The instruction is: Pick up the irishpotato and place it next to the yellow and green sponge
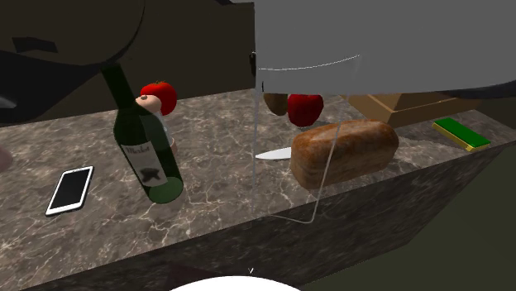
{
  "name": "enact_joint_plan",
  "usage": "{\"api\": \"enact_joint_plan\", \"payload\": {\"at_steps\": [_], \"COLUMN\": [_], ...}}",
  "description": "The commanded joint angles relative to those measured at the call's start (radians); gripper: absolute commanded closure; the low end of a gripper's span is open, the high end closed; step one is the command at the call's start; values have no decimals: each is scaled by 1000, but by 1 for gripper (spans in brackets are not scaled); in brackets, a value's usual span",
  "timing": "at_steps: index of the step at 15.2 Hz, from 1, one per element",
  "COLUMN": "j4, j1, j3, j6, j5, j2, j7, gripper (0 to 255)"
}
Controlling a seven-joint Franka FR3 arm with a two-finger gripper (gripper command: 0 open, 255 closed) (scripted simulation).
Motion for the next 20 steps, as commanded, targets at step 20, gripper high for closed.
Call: {"api": "enact_joint_plan", "payload": {"at_steps": [20], "j4": [120], "j1": [-292], "j3": [-155], "j6": [-10], "j5": [46], "j2": [83], "j7": [-456], "gripper": [255]}}
